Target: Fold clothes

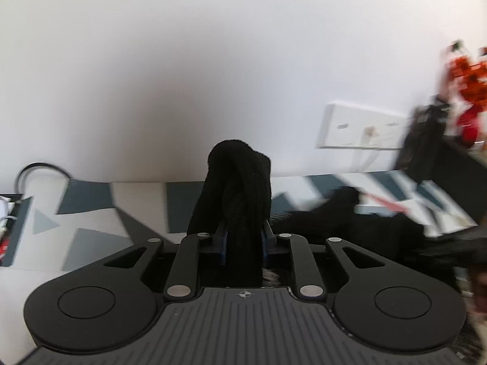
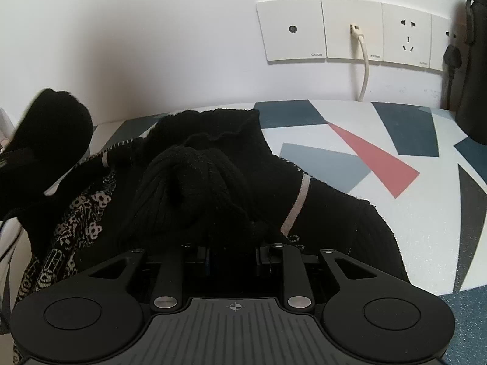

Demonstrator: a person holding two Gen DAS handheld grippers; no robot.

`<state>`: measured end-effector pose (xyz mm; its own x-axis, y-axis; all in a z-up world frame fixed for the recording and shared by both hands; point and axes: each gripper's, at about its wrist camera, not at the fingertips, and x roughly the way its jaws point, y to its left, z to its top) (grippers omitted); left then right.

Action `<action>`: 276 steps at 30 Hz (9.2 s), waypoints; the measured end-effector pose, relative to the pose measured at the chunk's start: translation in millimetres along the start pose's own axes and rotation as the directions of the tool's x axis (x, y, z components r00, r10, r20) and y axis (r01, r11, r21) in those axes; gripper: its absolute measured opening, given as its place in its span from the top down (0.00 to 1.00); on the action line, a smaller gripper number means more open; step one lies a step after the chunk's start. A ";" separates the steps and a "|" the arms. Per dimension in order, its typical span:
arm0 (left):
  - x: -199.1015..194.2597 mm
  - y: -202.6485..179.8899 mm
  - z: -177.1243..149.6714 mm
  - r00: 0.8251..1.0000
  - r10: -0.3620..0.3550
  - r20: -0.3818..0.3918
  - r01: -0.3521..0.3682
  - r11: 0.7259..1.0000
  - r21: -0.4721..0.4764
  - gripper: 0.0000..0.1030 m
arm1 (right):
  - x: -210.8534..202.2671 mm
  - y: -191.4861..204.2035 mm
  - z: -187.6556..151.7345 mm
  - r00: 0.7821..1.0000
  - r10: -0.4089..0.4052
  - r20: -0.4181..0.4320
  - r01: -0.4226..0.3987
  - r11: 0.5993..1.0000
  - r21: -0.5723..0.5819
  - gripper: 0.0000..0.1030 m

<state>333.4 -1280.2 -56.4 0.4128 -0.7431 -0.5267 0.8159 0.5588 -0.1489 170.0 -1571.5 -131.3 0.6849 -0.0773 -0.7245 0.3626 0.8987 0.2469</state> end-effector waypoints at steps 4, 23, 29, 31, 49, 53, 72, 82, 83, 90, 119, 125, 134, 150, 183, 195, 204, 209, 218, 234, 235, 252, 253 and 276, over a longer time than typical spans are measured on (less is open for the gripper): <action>13.5 -20.2 -10.0 0.988 -0.090 -0.123 0.104 0.989 0.107 0.81 | 1.2 0.9 0.5 1.000 -0.002 -0.004 0.002 1.000 -0.002 0.79; 135.6 4.1 18.0 0.975 0.121 -0.188 -0.116 0.993 0.037 0.79 | 36.6 -17.5 60.8 0.997 -0.034 0.069 0.029 0.997 0.067 0.83; 123.5 10.1 9.0 0.971 0.129 -0.200 -0.128 0.992 0.019 0.18 | 63.1 -23.7 71.7 0.988 -0.151 0.030 0.150 0.988 0.039 0.72; 110.6 14.0 9.3 0.977 0.118 -0.180 -0.116 0.993 0.023 0.12 | 61.6 -22.3 65.7 0.983 -0.184 0.020 0.184 0.983 0.005 0.55; -51.0 51.2 -61.9 0.987 -0.016 -0.160 -0.009 0.988 -0.154 0.01 | -120.3 -61.1 -82.5 0.965 -0.262 0.026 0.243 0.924 0.297 0.27; -78.8 54.7 -86.6 0.981 -0.040 -0.189 0.002 0.980 -0.197 0.01 | -142.8 -47.7 -108.9 0.937 -0.349 0.004 0.333 0.898 0.289 0.28; -105.4 -4.1 -126.2 0.934 -0.273 -0.232 0.302 0.948 0.102 0.01 | -149.6 55.3 -184.4 0.948 -0.315 0.042 0.311 0.947 0.078 0.30; -91.3 -21.2 -123.7 0.903 -0.312 -0.295 0.388 0.888 0.248 0.01 | -117.2 81.0 -181.8 0.955 -0.294 0.027 0.295 0.954 -0.058 0.43; -93.7 -14.0 -119.8 0.903 -0.327 -0.279 0.392 0.893 0.222 0.01 | -116.0 80.1 -180.9 0.955 -0.294 0.030 0.295 0.954 -0.059 0.44; -112.1 49.2 -96.1 0.895 -0.417 -0.156 0.410 0.909 -0.074 0.01 | -104.7 73.3 -174.0 0.957 -0.289 0.011 0.289 0.956 -0.047 0.42; -280.0 7.6 -276.3 0.955 -0.186 -0.232 0.066 0.894 -0.443 0.01 | -116.3 62.5 -188.4 0.982 -0.183 0.047 0.188 0.967 -0.172 0.55; -272.0 -24.1 -254.9 0.987 0.036 -0.156 -0.073 0.968 -0.240 0.01 | -118.6 57.4 -186.6 0.987 -0.154 0.044 0.159 0.975 -0.157 0.56; -166.5 -41.5 -164.4 0.993 -0.066 -0.094 0.060 0.996 -0.066 0.01 | -115.8 62.1 -185.2 0.980 -0.194 0.038 0.198 0.971 -0.136 0.58; -71.7 -37.2 -157.2 0.952 -0.234 -0.198 0.250 0.966 0.060 0.00 | -108.1 77.8 -191.3 0.951 -0.295 0.087 0.299 0.953 -0.037 0.51; -63.1 -66.7 -164.3 0.969 -0.082 -0.232 0.143 0.955 0.260 0.00 | -89.7 66.8 -184.4 0.989 -0.135 0.065 0.146 0.967 -0.207 0.01; -62.7 -67.8 -164.7 0.971 -0.079 -0.227 0.139 0.955 0.262 0.00 | -89.5 67.2 -184.1 0.989 -0.137 0.059 0.146 0.967 -0.207 0.01; -62.2 -67.5 -164.3 0.970 -0.080 -0.228 0.140 0.955 0.262 0.00 | -88.4 68.7 -181.7 0.989 -0.145 0.039 0.150 0.967 -0.204 0.01; -62.5 -67.6 -164.9 0.971 -0.079 -0.226 0.139 0.955 0.262 0.00 | -88.2 68.7 -181.3 0.988 -0.147 0.037 0.152 0.967 -0.203 0.01; -62.4 -67.4 -165.3 0.972 -0.079 -0.223 0.137 0.956 0.260 0.00 | -87.7 68.6 -180.2 0.988 -0.149 0.030 0.153 0.967 -0.204 0.01; -63.4 -68.3 -166.5 0.974 -0.071 -0.216 0.125 0.960 0.251 0.00 | -86.5 69.2 -179.6 0.988 -0.153 0.022 0.154 0.966 -0.206 0.01; -63.5 -68.4 -166.5 0.974 -0.069 -0.216 0.123 0.960 0.250 0.00 | -86.4 69.2 -179.5 0.988 -0.153 0.021 0.154 0.966 -0.206 0.01; -61.9 -70.9 -166.2 0.977 -0.039 -0.211 0.089 0.968 0.234 0.00 | -86.0 69.7 -179.1 0.988 -0.154 0.018 0.155 0.966 -0.208 0.01; -61.8 -70.9 -165.9 0.976 -0.040 -0.212 0.091 0.968 0.236 0.00 | -86.0 69.8 -179.2 0.988 -0.155 0.018 0.155 0.966 -0.208 0.01; -60.8 -68.5 -165.8 0.975 -0.054 -0.213 0.107 0.964 0.243 0.00 | -86.9 69.2 -180.4 0.987 -0.156 0.029 0.159 0.966 -0.203 0.01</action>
<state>185.3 -1212.2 -153.0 0.2722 -0.6764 -0.6844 0.9290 0.3701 0.0037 21.6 -1424.6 -167.4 0.6376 -0.2291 -0.7355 0.3310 0.9436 -0.0070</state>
